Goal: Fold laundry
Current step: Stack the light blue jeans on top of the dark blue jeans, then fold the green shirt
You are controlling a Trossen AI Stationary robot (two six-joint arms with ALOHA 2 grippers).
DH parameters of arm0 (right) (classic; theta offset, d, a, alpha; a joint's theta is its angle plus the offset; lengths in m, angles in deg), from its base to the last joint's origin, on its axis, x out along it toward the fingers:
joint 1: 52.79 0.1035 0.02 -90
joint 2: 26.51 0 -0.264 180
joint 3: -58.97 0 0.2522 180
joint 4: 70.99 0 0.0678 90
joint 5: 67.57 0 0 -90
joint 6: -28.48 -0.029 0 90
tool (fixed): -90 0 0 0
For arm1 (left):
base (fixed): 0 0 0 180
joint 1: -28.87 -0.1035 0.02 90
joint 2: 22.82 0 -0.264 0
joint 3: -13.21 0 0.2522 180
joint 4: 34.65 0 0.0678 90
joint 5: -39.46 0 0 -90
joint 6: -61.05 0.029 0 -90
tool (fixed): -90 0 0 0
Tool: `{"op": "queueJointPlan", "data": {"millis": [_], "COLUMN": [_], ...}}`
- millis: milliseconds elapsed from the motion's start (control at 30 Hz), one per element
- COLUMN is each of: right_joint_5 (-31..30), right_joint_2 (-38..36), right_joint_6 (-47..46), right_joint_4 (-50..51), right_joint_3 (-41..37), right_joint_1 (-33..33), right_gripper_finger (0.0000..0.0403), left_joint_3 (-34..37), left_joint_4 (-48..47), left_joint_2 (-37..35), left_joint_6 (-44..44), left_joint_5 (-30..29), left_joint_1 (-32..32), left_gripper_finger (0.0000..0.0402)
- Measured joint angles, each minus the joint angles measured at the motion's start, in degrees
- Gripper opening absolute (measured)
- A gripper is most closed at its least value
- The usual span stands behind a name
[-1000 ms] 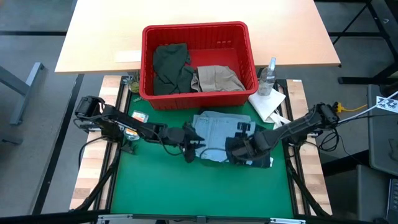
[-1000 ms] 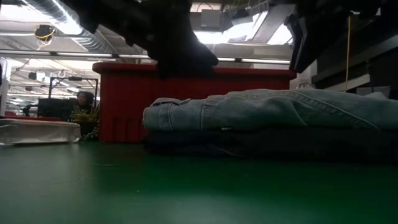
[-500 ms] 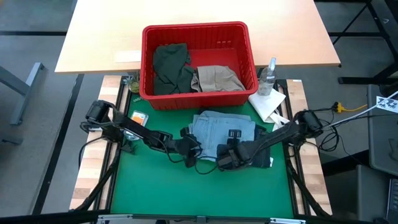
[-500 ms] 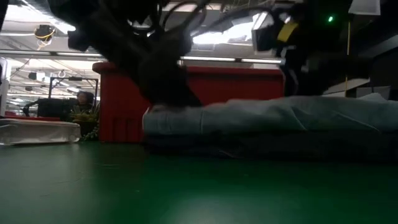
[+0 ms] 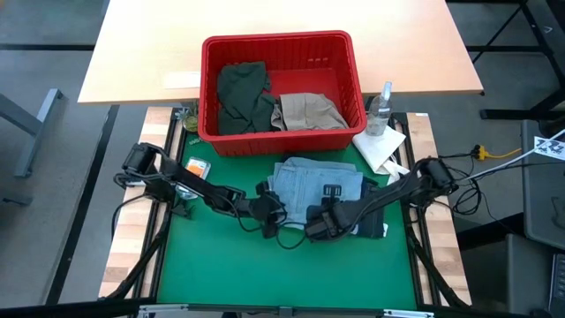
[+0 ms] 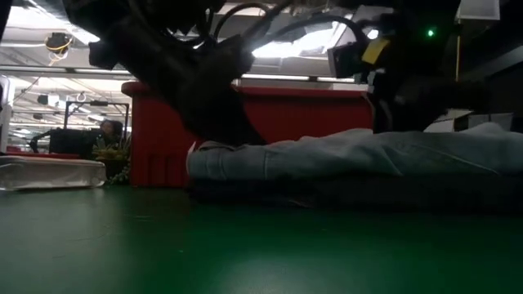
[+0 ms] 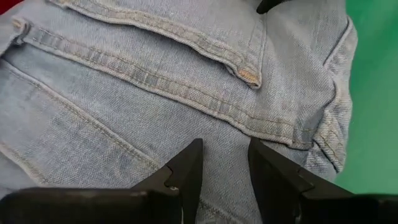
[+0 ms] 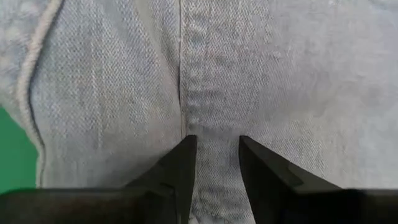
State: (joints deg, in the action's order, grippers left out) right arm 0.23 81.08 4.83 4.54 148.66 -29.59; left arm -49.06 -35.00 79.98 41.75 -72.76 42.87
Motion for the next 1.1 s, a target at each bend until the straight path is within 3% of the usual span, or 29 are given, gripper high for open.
{"op": "queueJointPlan", "data": {"millis": [167, 300, 533, 767, 933, 1100], "right_joint_5": [0.17, -3.32, -17.89, -25.44, -27.26, -29.69], "right_joint_2": [-2.29, -3.10, -3.23, -3.77, -7.62, -11.10], "right_joint_6": [0.19, 2.12, 8.87, 18.06, 30.03, 33.13], "right_joint_4": [5.26, 11.55, 21.21, 28.15, 27.44, 25.15], "right_joint_3": [4.42, 9.62, 18.33, 24.68, 25.85, 25.85], "right_joint_1": [0.03, 0.09, -0.85, -6.77, -13.70, -21.77], "right_gripper_finger": [0.0127, 0.0127, 0.0127, 0.0127, 0.0127, 0.0127], "left_joint_3": [0.14, 0.12, 0.12, 0.06, 0.06, 0.01], "left_joint_4": [-1.27, -1.23, -0.12, 0.31, 0.37, 1.17], "left_joint_2": [-4.90, -9.96, -20.25, -31.94, -38.33, -41.55], "left_joint_6": [-0.03, 0.13, 3.44, 7.26, 11.18, 18.73], "left_joint_5": [3.21, 3.99, 3.30, 2.93, -2.76, -9.40], "left_joint_1": [0.00, 0.00, -1.97, -5.98, -9.64, -13.43], "left_gripper_finger": [0.0124, 0.0124, 0.0124, 0.0124, 0.0124, 0.0124]}}
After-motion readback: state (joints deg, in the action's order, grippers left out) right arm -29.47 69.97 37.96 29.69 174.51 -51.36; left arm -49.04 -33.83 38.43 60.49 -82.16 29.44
